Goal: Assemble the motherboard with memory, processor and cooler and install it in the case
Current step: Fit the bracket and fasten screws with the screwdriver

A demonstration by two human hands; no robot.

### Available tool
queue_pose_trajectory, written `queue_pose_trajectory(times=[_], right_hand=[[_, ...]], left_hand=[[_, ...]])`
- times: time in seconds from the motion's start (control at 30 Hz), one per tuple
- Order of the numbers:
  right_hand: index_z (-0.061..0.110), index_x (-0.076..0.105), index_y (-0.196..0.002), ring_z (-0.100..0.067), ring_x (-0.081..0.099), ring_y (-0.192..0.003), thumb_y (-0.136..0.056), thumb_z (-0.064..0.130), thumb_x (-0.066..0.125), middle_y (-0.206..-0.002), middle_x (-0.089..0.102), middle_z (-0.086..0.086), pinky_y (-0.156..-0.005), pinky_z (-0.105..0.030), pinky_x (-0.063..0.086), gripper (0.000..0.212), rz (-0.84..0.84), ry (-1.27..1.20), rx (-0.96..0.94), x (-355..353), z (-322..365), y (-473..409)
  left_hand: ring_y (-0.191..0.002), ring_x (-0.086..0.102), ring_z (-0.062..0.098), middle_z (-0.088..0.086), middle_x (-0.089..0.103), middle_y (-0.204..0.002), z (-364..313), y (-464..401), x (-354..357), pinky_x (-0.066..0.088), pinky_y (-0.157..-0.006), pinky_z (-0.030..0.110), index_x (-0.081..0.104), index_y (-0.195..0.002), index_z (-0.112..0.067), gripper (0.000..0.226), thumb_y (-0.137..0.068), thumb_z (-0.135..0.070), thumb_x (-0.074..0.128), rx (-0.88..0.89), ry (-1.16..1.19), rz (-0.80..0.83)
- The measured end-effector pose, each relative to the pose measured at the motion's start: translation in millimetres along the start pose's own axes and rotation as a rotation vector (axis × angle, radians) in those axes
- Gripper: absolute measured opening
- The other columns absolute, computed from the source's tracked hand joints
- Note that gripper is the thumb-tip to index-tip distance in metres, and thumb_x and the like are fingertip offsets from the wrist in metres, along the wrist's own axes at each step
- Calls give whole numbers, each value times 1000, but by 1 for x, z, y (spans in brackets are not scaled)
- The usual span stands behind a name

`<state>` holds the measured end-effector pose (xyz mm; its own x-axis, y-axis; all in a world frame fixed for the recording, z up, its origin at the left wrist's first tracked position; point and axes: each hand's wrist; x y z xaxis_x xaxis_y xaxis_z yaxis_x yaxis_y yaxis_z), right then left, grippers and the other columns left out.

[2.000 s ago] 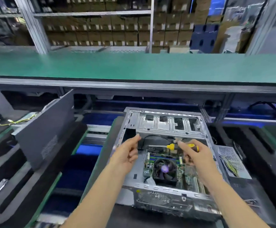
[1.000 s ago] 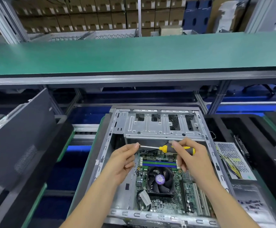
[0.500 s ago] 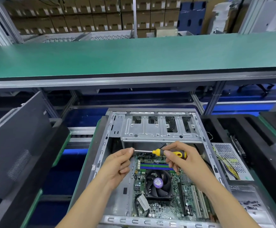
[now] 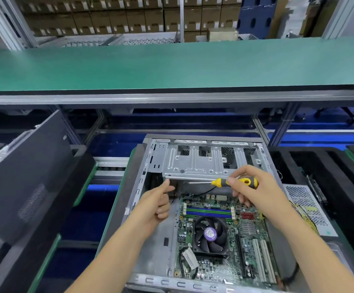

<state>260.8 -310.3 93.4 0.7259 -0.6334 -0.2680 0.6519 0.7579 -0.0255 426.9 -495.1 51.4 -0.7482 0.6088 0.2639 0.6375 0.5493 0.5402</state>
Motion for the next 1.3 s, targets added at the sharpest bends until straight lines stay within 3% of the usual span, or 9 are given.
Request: queue_pose_trajectory(times=[0.1,0.17,0.23,0.3,0.37,0.5,0.7,0.87,1.3], right_hand=[[24,63,-79,-6,52,-46,-85,29,68,-57,63,-1,-45,-14,40,9,45,247,-66,10,9,-16],[26,61,-74,-3,47,-45,-84,33,68,-53,56,3,-45,-12,36,14,104,403,-109,24,14,-28],[24,60,-73,-4,42,-46,-84,35,67,-52,50,7,-47,-12,31,16,183,550,-135,39,17,-40],[20,59,-74,-3,41,-49,-85,34,66,-54,49,9,-51,-14,28,19,257,673,-166,55,16,-49],[21,57,-74,-2,43,-52,-86,33,65,-56,49,10,-52,-17,30,19,315,720,-174,66,13,-56],[25,56,-73,-1,44,-52,-86,34,64,-56,50,10,-50,-19,30,18,385,790,-184,79,4,-60],[23,56,-78,-1,43,-54,-87,37,62,-60,50,11,-49,-21,30,18,407,860,-193,84,-3,-62],[23,54,-78,-1,42,-57,-87,37,61,-61,49,11,-53,-27,35,18,422,896,-210,89,-3,-63],[23,52,-76,-3,41,-56,-87,36,62,-57,44,11,-56,-28,36,19,448,920,-222,93,-8,-64]], left_hand=[[-31,28,5,-12,35,-39,-8,-16,-4,21,-34,16,66,-101,-6,20,-95,-15,49,59,-558,-111],[-36,34,7,-7,47,-47,-9,-26,-2,25,-38,17,67,-87,-10,21,-94,-12,47,102,-844,-104],[-50,43,14,6,58,-74,-6,-35,2,33,-47,22,65,-89,-9,21,-94,-10,45,105,-999,-88],[-78,61,22,11,66,-97,-2,-45,3,49,-68,29,70,-101,-7,24,-94,-7,46,96,-1114,-98],[-102,62,26,11,67,-112,2,-52,2,50,-86,31,70,-107,-9,24,-93,-8,51,50,-1237,-94],[-108,61,27,10,64,-121,2,-55,-3,50,-94,34,64,-118,-8,28,-93,-6,54,-103,-1456,-18],[-98,57,23,8,59,-126,-6,-46,2,48,-91,31,61,-125,-10,37,-88,-8,63,-166,-1556,103],[-112,59,25,9,57,-130,-15,-41,7,48,-97,34,60,-128,-13,39,-89,-9,63,-146,-1549,102],[-112,59,27,10,59,-128,-12,-39,3,48,-97,37,67,-119,-18,36,-85,-5,67,-75,-1427,82]])
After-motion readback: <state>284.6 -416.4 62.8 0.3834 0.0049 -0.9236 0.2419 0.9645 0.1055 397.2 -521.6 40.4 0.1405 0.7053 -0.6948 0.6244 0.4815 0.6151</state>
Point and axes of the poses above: each hand's wrist, its own y-axis away from the middle knuckle, its own x-axis out of the palm, z = x × y
